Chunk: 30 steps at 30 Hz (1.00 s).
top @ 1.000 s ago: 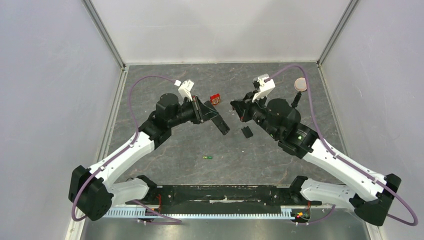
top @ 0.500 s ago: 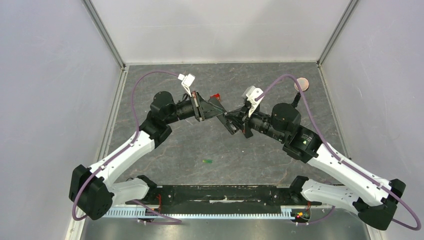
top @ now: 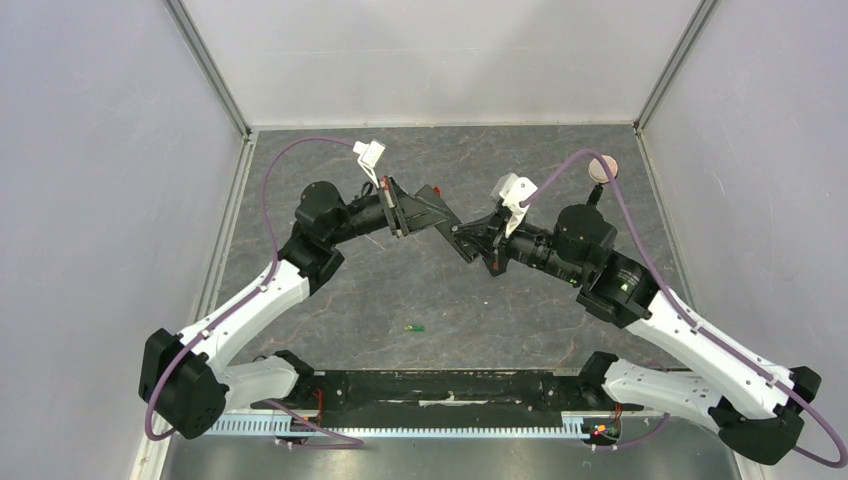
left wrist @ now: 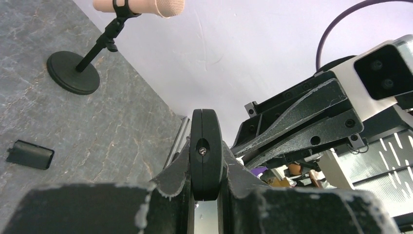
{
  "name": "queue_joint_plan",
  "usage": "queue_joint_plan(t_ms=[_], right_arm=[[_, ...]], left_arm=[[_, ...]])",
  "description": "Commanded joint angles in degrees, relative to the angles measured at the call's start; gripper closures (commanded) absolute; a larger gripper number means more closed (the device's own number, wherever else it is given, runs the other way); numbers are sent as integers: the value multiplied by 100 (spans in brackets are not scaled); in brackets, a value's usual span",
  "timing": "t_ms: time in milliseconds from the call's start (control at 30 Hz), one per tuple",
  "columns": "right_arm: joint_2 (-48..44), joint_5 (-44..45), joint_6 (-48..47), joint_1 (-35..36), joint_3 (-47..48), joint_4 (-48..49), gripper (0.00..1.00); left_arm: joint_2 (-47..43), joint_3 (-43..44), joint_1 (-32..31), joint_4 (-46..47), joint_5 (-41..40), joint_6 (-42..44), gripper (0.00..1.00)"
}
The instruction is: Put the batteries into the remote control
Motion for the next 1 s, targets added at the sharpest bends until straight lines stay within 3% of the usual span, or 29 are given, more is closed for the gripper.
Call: queue_joint_plan(t_ms=[0,367,967], right_arm=[[-183,-113,-115,14,8,92,100],[-226,-227,-257,15,8,-106,100],[30,-161,-361,17,258,-770,96]], left_arm=[[7,217,55,617,186,-484,98],[-49,-102,50,1470,-14,-938,98],[-207,-270,56,1533,-206,-848,98]])
